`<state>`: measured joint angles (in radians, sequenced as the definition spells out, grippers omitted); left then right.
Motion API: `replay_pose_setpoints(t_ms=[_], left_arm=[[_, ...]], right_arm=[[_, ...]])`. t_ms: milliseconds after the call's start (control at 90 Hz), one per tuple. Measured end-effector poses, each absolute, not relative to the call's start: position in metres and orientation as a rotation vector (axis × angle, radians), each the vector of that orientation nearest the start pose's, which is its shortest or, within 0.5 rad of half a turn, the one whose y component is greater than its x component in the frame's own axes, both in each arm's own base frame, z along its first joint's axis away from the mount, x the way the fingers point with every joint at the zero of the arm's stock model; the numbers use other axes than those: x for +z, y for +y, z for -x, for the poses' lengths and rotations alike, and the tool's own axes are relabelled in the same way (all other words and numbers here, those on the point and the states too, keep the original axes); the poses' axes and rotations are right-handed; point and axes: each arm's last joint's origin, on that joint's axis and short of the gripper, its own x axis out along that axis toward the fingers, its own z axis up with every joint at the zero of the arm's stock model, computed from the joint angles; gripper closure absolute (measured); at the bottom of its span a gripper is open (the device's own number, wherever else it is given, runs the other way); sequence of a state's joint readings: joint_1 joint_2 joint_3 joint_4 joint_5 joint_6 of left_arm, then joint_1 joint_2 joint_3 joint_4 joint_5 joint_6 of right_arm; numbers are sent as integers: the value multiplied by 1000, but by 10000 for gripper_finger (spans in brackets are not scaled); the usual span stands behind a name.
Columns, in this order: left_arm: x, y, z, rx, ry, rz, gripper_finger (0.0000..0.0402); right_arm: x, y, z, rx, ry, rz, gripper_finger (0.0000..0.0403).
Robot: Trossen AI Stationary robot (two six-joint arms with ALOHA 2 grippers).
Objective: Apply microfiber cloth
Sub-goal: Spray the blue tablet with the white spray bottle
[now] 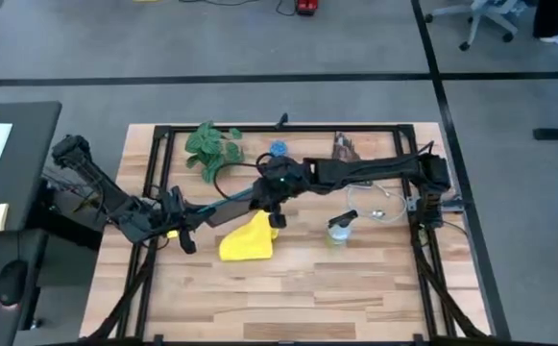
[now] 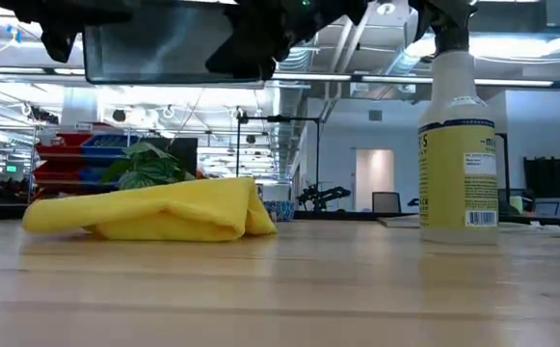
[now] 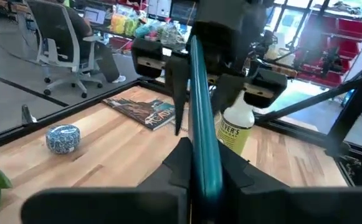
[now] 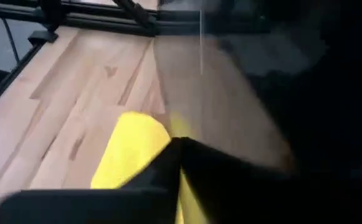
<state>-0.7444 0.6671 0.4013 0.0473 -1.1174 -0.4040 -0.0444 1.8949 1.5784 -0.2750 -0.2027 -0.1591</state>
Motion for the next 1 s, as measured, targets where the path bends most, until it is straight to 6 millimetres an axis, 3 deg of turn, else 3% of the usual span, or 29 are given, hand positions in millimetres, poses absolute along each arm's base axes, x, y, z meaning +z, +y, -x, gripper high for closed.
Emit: replay_pose_setpoints(t_ms=[444, 1000], left_arm=[[240, -73, -118, 405, 97, 131, 286], [236, -53, -93, 416, 107, 336, 279]], right_arm=[[322, -8, -406, 84, 853, 70, 393], [327, 20, -399, 48, 917, 258, 393]])
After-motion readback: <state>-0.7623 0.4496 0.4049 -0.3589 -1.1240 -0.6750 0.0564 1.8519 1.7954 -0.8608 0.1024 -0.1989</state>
